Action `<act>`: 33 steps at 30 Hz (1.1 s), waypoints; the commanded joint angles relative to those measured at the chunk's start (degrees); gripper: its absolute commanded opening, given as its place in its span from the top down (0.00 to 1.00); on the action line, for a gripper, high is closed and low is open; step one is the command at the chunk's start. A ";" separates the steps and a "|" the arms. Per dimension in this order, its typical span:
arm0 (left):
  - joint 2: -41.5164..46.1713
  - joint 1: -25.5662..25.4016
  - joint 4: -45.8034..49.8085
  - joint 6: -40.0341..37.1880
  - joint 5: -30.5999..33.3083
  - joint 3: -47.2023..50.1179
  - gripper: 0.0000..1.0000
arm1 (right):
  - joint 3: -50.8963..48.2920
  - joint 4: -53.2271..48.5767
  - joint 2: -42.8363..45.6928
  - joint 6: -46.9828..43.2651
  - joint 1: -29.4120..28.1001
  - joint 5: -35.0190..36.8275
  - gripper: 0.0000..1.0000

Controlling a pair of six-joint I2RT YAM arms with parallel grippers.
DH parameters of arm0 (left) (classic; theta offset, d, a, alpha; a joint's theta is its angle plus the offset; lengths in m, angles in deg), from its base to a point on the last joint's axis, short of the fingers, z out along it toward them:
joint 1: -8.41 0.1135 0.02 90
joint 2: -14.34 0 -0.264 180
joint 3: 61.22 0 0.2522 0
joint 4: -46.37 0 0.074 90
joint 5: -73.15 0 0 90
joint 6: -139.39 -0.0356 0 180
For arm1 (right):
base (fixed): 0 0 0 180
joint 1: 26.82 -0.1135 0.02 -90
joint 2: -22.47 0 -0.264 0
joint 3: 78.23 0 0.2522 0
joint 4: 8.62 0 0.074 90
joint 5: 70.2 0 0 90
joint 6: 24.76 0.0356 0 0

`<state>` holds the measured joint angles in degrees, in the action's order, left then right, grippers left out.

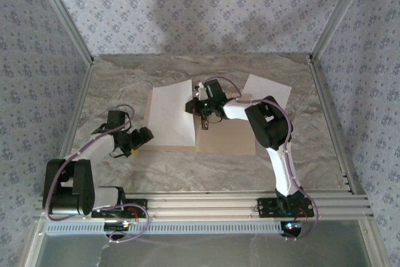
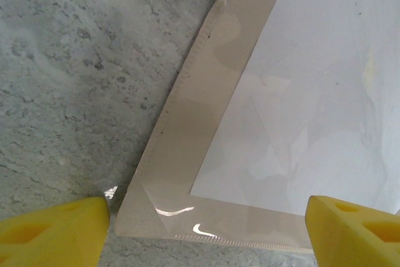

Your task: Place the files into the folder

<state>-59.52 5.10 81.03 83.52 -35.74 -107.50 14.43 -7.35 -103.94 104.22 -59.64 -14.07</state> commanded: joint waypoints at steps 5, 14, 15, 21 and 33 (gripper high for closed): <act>-0.62 0.22 -0.85 0.43 -2.37 -0.09 0.18 | 0.41 0.17 0.49 0.02 -1.37 -0.52 1.00; -0.53 0.23 -0.80 0.50 -2.55 -0.28 0.18 | -0.32 1.67 0.33 1.88 -2.24 0.13 1.00; -0.58 0.20 -0.78 0.49 -2.51 -0.27 0.18 | -0.27 1.77 0.37 1.82 -2.36 0.07 1.00; -0.60 0.19 -0.88 0.59 -2.64 -0.39 0.18 | -0.07 1.76 0.17 1.31 -2.95 -0.58 1.00; -1.00 0.19 -1.67 1.03 -2.92 -0.45 0.18 | -0.83 2.48 -0.13 1.09 -3.80 -1.36 1.00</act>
<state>-59.59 5.23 80.97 83.96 -35.90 -107.50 14.17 -5.78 -103.94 105.34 -62.74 -14.07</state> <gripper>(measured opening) 0.820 0.055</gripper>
